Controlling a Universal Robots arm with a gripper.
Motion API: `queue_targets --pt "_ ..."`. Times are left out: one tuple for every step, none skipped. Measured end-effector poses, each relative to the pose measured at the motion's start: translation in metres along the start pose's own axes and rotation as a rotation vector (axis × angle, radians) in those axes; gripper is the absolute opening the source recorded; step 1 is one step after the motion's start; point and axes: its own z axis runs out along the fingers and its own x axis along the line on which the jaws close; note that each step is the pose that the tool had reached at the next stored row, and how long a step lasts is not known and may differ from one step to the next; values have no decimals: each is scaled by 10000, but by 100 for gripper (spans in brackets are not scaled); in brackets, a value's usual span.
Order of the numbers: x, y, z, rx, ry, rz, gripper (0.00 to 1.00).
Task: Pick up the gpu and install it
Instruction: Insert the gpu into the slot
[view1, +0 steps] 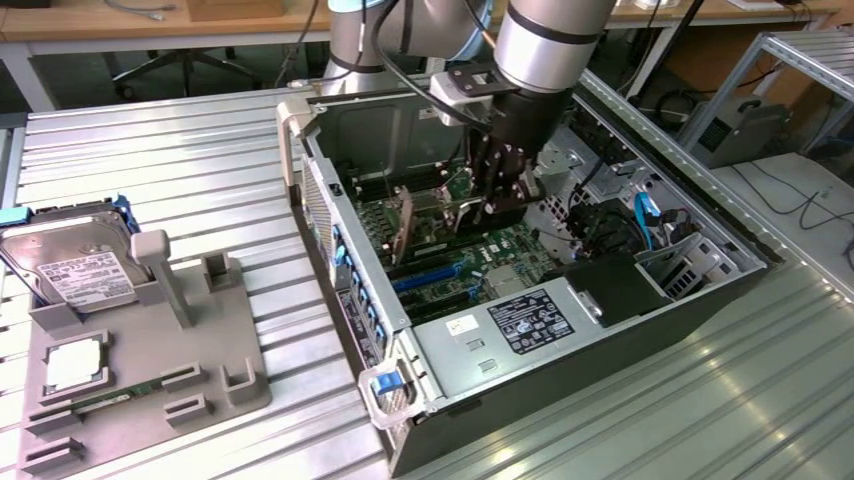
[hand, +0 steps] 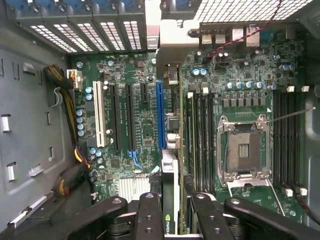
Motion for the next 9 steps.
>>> queue_targets --pt "1 2 13 -1 0 -8 27" --pt "1 4 27 -1 0 -19 27" --pt "2 6 42 -1 1 -32 27" --pt "2 7 50 -1 0 -40 27" --pt "2 8 56 -1 0 -45 27" --pt "2 9 61 -2 1 -49 27" --pt "3 11 68 -3 3 -52 27" --pt "3 11 69 -2 2 -52 27" --pt "3 11 69 -2 1 -52 27"
